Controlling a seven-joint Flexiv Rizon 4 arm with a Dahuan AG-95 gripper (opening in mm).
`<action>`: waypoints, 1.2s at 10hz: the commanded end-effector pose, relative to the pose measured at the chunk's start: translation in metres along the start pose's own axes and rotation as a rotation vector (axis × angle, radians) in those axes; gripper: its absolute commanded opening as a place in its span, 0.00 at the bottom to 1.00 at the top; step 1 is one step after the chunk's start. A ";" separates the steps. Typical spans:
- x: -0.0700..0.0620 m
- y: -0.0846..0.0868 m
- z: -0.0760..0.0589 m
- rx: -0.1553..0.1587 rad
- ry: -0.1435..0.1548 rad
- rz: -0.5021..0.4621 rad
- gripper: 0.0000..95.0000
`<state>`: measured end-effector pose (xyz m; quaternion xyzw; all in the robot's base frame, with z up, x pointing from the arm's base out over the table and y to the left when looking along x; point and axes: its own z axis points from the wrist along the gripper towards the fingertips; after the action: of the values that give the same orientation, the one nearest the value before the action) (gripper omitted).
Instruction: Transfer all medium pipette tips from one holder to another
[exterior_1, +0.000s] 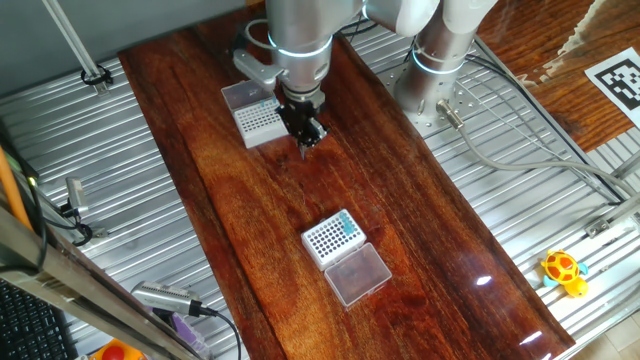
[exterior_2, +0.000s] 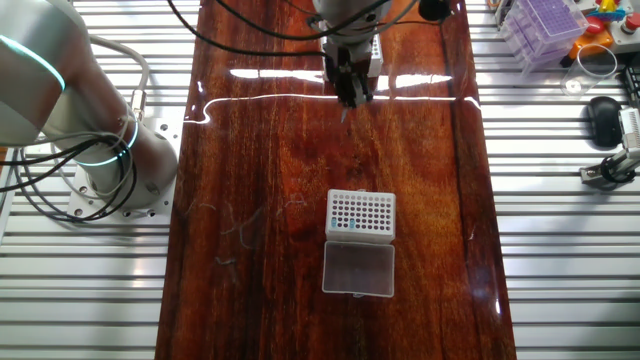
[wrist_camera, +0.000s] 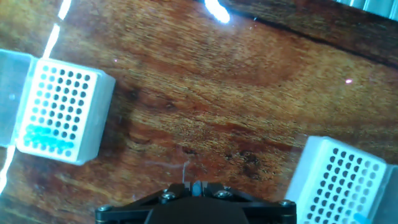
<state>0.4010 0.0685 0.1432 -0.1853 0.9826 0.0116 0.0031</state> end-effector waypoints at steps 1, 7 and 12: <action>0.000 0.000 0.000 -0.016 0.000 -0.241 0.00; -0.044 0.091 -0.006 -0.048 -0.015 -0.089 0.00; -0.066 0.170 0.006 -0.042 -0.054 0.057 0.00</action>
<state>0.3991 0.2294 0.1477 -0.2568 0.9648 0.0538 0.0172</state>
